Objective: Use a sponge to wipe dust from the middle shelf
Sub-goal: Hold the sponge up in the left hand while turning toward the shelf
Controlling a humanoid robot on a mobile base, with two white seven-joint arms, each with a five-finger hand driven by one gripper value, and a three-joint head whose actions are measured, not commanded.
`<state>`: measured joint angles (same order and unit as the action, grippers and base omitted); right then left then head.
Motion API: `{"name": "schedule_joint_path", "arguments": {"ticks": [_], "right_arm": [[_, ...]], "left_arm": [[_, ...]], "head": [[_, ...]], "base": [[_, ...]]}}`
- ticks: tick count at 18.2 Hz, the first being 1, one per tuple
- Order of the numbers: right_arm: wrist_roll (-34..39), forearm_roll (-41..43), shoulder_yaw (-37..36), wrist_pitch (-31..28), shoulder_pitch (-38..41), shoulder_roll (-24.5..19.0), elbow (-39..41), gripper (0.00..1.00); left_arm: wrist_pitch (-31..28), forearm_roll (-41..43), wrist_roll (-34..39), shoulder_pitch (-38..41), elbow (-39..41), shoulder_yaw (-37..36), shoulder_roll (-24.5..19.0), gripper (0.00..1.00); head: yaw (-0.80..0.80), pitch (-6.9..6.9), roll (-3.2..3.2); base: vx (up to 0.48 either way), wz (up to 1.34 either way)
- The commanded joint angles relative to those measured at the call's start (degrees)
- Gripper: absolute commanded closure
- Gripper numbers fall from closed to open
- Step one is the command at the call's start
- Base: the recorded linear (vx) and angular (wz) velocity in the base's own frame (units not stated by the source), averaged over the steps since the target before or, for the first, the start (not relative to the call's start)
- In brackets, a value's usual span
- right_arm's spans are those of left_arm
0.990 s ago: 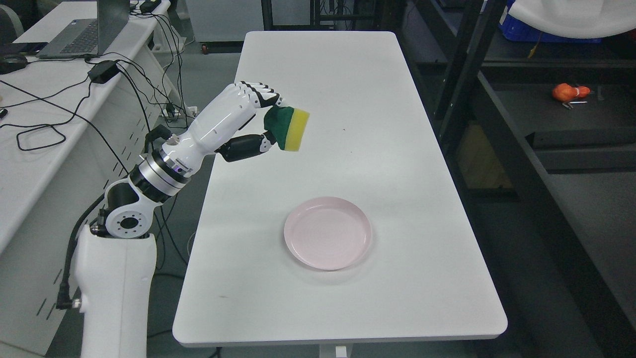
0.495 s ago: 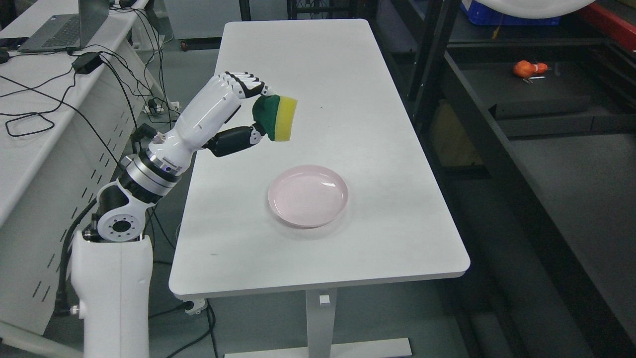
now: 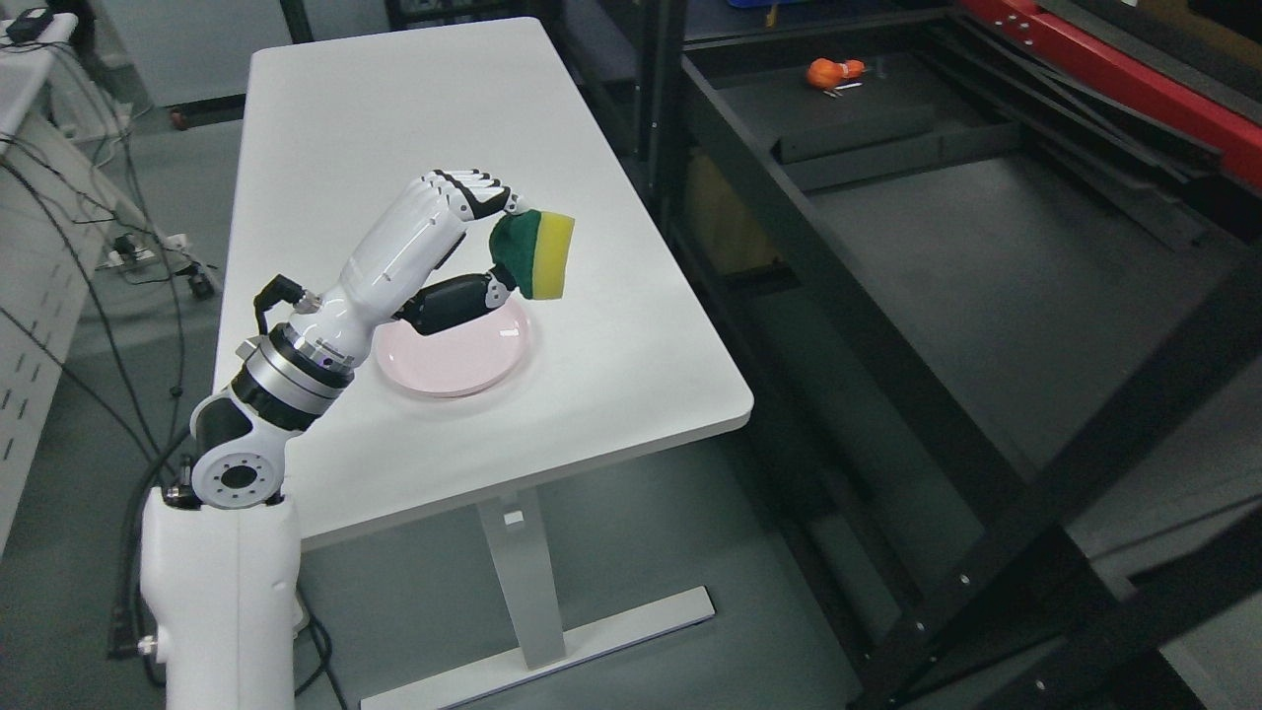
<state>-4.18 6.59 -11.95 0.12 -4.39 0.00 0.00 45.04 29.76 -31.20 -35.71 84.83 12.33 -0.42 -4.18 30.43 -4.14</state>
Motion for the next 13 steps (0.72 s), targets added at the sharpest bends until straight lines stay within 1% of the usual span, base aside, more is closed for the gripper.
{"name": "schedule_joint_path", "arguments": {"ticks": [1, 10, 13], "right_arm": [[0.0, 0.0, 0.0, -4.2, 0.0, 1.0, 1.0, 0.00], [0.0, 0.0, 0.0, -4.2, 0.0, 1.0, 1.0, 0.00], [0.0, 0.0, 0.0, -4.2, 0.0, 1.0, 1.0, 0.00]], "left_arm": [[0.0, -0.1, 0.6, 1.4, 0.5, 1.5, -0.6, 1.00], [0.0, -0.1, 0.9, 1.4, 0.6, 1.1, -0.6, 1.00], [0.0, -0.1, 0.9, 1.0, 0.9, -0.5, -0.6, 1.00]], "head": [[0.00, 0.00, 0.00], [0.00, 0.00, 0.00], [0.00, 0.00, 0.00]], "base": [[-0.246, -0.70], [-0.228, -0.82], [-0.250, -0.86]]}}
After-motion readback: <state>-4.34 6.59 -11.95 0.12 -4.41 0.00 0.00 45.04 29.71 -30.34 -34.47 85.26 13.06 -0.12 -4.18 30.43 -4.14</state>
